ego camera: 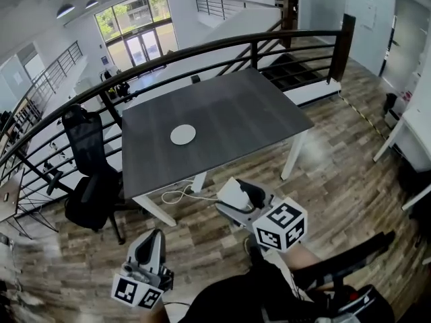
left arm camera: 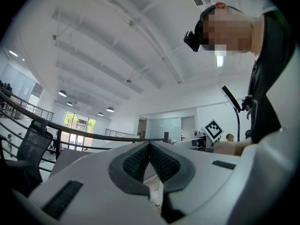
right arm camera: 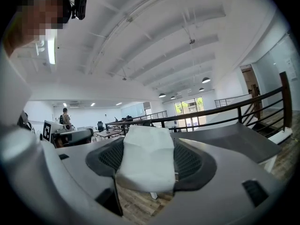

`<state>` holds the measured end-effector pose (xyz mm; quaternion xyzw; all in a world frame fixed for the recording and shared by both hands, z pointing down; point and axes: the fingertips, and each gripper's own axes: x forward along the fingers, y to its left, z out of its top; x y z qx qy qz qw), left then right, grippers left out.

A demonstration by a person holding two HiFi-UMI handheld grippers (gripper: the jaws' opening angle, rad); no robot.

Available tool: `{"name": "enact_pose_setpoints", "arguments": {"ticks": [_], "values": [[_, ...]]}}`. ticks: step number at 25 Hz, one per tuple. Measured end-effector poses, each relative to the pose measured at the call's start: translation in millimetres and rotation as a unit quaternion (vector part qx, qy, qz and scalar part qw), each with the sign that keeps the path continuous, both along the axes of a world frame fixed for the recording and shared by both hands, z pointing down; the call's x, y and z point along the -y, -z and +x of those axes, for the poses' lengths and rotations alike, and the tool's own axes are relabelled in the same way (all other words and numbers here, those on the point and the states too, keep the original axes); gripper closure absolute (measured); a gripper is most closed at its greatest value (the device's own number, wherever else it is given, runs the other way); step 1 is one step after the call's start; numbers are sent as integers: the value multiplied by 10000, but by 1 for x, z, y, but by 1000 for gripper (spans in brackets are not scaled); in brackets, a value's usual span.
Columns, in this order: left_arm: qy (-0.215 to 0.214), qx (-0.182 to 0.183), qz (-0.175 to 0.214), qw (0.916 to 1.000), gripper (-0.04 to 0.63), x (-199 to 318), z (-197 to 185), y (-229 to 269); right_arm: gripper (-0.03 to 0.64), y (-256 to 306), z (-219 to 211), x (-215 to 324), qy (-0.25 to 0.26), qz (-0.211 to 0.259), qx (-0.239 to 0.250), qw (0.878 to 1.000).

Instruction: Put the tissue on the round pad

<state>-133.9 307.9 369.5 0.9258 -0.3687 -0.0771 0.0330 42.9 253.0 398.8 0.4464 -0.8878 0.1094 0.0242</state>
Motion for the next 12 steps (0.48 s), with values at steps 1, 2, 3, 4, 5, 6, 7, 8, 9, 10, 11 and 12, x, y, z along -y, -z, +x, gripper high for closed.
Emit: {"name": "enact_pose_setpoints", "arguments": {"ticks": [1, 2, 3, 4, 5, 6, 7, 8, 9, 10, 11, 12], "values": [[62, -24, -34, 10000, 592, 5, 1, 1, 293, 1, 1, 7, 44, 7, 16, 10000], [137, -14, -61, 9999, 592, 11, 2, 1, 293, 4, 3, 14, 87, 13, 34, 10000], [214, 20, -80, 9997, 592, 17, 4, 1, 293, 6, 5, 22, 137, 20, 52, 9999], [281, 58, -90, 9995, 592, 24, 7, 1, 293, 7, 7, 30, 195, 27, 65, 9998], [328, 84, -89, 9994, 592, 32, 11, 1, 293, 7, 9, 38, 258, 31, 69, 9996], [357, 97, -85, 9993, 592, 40, 16, 2, 293, 7, 12, 47, 319, 38, 60, 9995], [376, 106, -85, 9992, 592, 48, 21, 3, 293, 7, 15, 56, 380, 61, 35, 9993], [390, 125, -96, 9991, 592, 56, 27, 3, 293, 8, 18, 65, 438, 105, 0, 9990], [403, 165, -119, 9990, 592, 64, 33, 3, 293, 9, 21, 73, 485, 156, -33, 9987], [417, 215, -147, 9988, 592, 72, 40, 2, 293, 11, 26, 82, 518, 193, -48, 9985], [428, 253, -172, 9986, 592, 80, 47, 2, 293, 12, 31, 92, 537, 206, -38, 9983], [434, 262, -194, 9985, 592, 89, 53, 2, 293, 13, 36, 102, 548, 197, -14, 9983]]}}
